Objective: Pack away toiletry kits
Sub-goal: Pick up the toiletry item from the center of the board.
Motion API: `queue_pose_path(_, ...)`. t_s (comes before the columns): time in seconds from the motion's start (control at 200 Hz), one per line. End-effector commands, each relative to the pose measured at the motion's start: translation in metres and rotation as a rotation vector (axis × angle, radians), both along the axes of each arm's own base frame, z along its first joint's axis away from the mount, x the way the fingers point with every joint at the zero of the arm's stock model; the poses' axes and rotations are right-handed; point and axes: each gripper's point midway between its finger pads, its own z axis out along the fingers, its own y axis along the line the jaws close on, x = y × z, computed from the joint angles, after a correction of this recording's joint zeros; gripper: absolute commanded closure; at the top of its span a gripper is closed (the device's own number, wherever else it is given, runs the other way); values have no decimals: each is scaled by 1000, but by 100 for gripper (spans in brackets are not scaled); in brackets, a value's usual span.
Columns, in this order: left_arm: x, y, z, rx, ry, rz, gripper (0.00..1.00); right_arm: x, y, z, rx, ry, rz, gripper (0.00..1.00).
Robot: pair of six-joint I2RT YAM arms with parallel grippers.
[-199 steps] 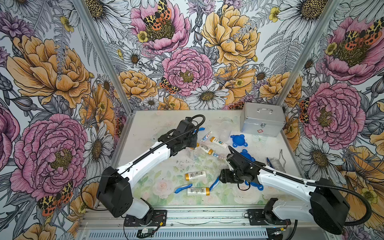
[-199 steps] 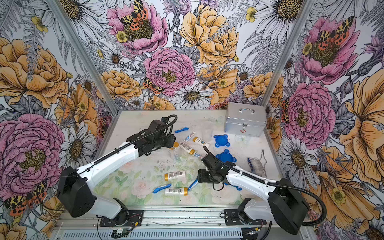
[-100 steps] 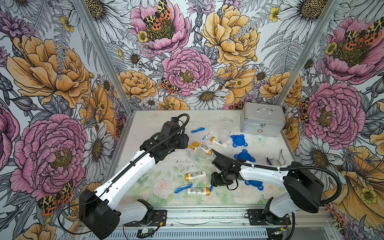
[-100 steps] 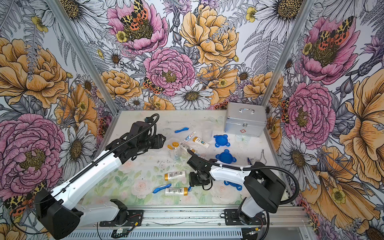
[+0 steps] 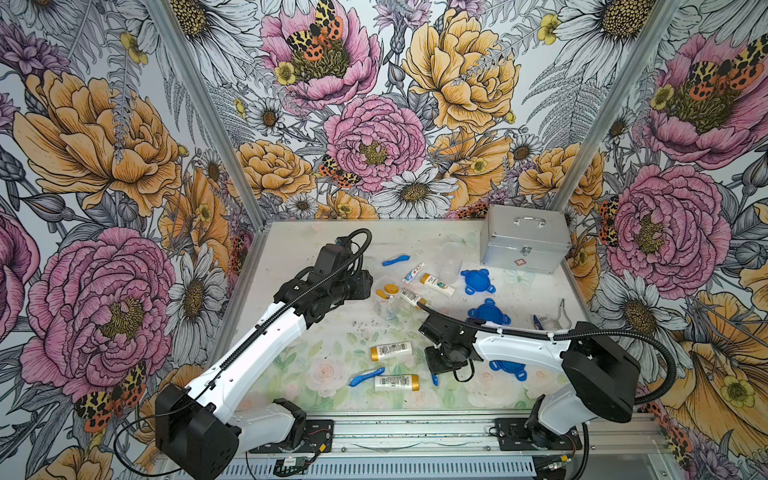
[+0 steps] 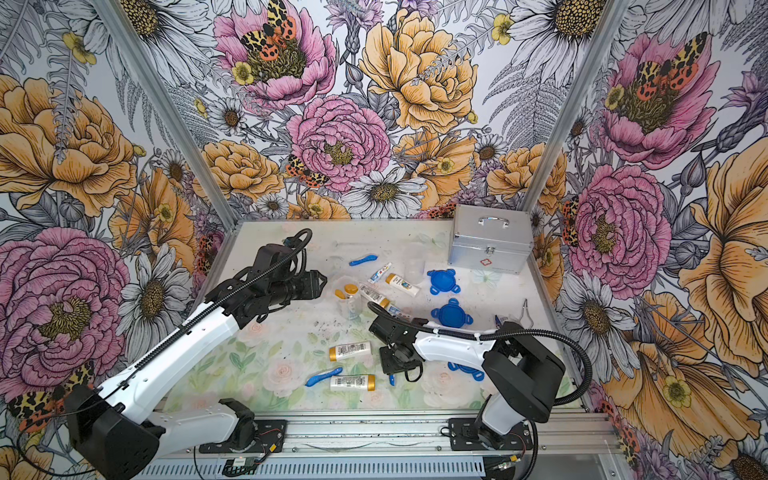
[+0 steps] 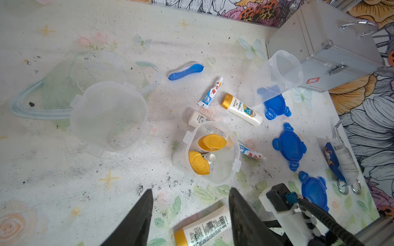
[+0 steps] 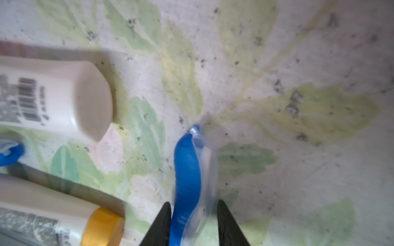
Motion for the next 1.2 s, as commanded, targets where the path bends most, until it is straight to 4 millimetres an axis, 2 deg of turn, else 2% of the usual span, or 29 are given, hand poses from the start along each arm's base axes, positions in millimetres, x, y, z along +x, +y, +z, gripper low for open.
queue_pose_path(0.0, -10, -1, -4, -12, 28, -15, 43, -11, -34, -11, -155, 18, 26, 63)
queue_pose_path(0.28, -28, -4, -11, -13, 79, -51, 41, -21, -35, -24, -205, 37, 76, 59)
queue_pose_path(0.45, -46, -19, -14, -43, 132, -105, 36, -25, -38, -29, -226, 40, 104, 74)
queue_pose_path(0.66, -67, -32, -23, -143, 242, -122, 27, -17, -36, -20, -197, -15, 94, 85)
queue_pose_path(0.846, -80, -47, -34, -252, 360, -153, 17, 3, -13, 19, -26, -183, 100, 90)
queue_pose_path(1.096, -74, -78, -26, -421, 385, -173, 15, 27, 20, 108, 275, -470, 161, 90)
queue_pose_path(1.196, -70, -91, -23, -439, 385, -194, 15, 30, 30, 132, 355, -511, 176, 90)
